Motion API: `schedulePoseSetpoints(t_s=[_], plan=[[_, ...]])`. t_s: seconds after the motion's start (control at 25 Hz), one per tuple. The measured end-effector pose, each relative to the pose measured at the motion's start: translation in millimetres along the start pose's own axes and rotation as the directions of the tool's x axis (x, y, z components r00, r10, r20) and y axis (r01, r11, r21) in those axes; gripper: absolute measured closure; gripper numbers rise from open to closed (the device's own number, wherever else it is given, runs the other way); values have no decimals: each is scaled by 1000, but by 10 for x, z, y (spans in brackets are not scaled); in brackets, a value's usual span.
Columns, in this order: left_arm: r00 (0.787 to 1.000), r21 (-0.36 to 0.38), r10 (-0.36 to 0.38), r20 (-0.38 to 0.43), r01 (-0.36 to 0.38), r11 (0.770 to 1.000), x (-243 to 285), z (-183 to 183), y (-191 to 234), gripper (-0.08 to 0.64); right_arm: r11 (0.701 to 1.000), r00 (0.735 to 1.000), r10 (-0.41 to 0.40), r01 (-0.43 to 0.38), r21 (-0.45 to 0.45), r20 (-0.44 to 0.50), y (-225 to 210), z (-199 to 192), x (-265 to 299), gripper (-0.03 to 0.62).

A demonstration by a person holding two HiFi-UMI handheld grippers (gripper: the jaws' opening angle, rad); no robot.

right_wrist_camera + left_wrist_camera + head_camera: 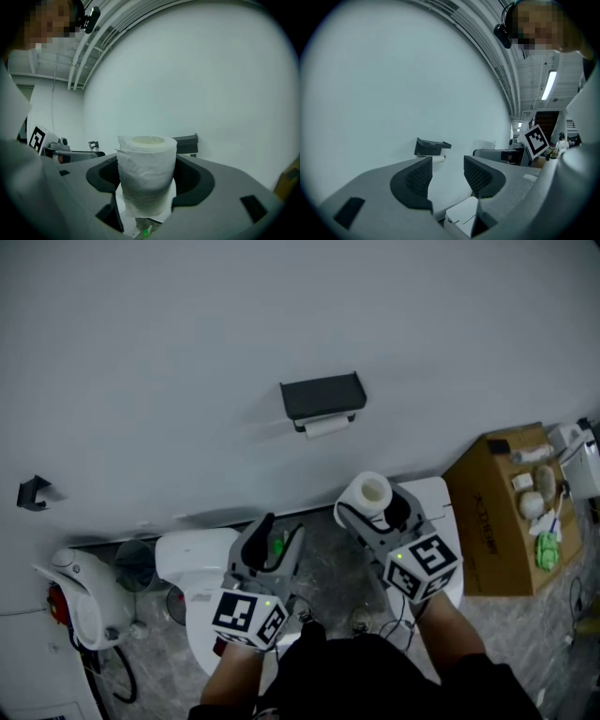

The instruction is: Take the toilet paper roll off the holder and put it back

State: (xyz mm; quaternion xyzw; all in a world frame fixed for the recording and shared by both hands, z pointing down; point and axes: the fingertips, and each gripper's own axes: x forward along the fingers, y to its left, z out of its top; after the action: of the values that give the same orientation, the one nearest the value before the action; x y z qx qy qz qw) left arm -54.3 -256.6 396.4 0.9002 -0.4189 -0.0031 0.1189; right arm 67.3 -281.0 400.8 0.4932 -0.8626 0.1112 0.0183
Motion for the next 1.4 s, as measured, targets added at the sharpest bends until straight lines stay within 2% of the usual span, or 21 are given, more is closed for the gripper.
schedulePoseSetpoints(t_s=[0.4, 0.68, 1.0, 1.4], plan=[[995, -16, -98, 7, 98, 995, 35, 106, 640, 362, 996, 996, -86, 86, -26, 13, 218, 139, 592, 285], [993, -6, -114, 26, 114, 993, 74, 242, 760, 362, 993, 995, -95, 97, -60, 34, 231, 343, 730, 285], [998, -5, -56, 35, 56, 998, 321, 307, 874, 362, 995, 997, -46, 51, -86, 58, -44, 598, 997, 284], [998, 23, 7, 54, -8, 1000, 905, 509, 893, 362, 993, 995, 22, -11, -114, 93, -594, 1001, 1392, 284]])
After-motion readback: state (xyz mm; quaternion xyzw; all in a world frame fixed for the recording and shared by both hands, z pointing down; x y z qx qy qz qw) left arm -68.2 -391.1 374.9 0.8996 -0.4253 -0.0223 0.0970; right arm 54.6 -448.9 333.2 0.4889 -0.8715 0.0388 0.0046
